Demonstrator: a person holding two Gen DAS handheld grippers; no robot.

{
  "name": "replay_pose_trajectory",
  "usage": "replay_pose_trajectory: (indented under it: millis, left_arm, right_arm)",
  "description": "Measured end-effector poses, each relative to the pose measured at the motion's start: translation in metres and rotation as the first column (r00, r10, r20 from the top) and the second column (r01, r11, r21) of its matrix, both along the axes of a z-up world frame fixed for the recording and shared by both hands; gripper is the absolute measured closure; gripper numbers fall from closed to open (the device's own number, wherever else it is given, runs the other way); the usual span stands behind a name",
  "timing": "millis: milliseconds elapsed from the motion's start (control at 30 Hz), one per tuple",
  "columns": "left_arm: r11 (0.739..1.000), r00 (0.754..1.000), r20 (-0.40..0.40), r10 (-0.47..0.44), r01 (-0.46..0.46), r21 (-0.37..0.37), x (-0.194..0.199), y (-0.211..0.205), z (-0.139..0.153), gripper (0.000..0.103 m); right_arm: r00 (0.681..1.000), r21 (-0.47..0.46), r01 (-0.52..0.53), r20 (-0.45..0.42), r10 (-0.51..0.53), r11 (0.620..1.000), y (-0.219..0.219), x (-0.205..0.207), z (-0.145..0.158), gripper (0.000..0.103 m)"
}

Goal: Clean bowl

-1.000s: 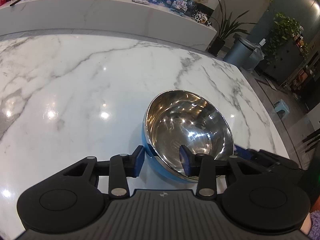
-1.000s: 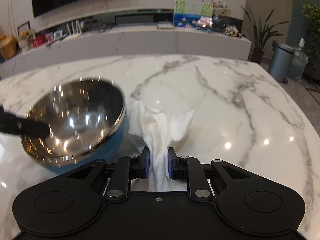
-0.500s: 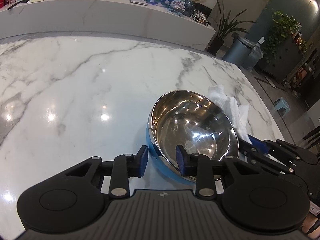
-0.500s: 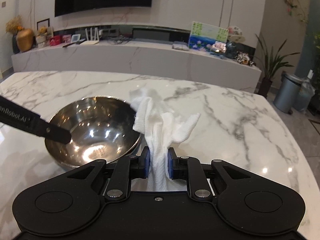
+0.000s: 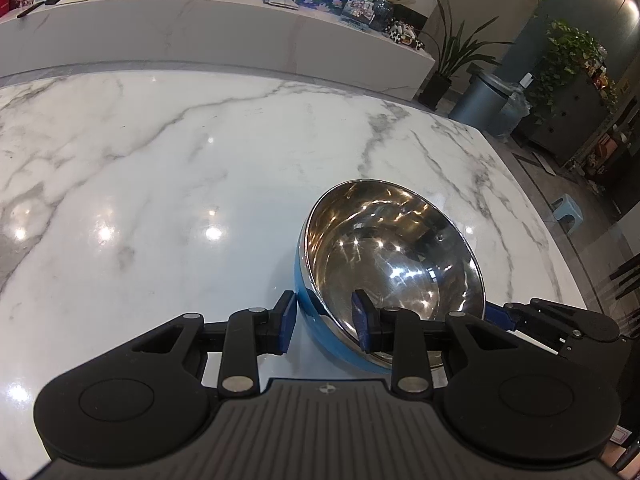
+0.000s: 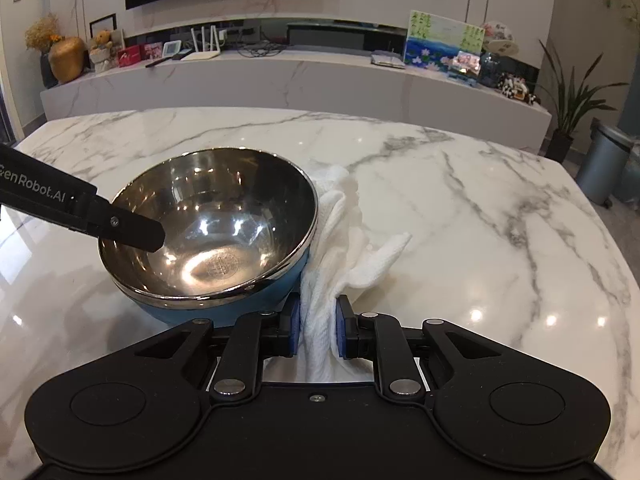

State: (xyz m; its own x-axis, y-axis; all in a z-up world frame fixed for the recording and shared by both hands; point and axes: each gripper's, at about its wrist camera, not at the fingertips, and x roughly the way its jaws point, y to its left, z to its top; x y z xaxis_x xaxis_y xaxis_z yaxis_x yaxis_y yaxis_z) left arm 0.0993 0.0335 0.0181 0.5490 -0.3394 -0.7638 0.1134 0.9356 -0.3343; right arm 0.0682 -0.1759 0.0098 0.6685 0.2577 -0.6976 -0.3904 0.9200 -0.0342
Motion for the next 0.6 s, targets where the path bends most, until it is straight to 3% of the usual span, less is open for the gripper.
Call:
replay_pose_trajectory:
  millis: [267,400,600]
  left_arm:
    - [0.998,0.999,0.036,0.002,-0.005,0.06,-0.0046,-0.0071,-0.0009,0.075]
    - [0.999,1.0,-0.003,0.016,-0.015,0.034,-0.003,-0.0051,-0.0043,0.069]
    - [1.0,1.0,-0.02,0.011,-0.01,0.012,0.0006,-0.0002,-0.0061,0.074]
  right_arm:
    - [0.999,-0.007,-0.028,-0.039,0.028,1.0,0.0048,-0.0024,-0.0052,0.087]
    - [0.998,-0.013,-0.045,-0.043,0.044,0.999,0.0074,-0.0048,-0.005,0.087]
    - [0.999,-0.013,-0.026,-0.021,0.026,1.0,0.0047,-0.0063,-0.001,0.087]
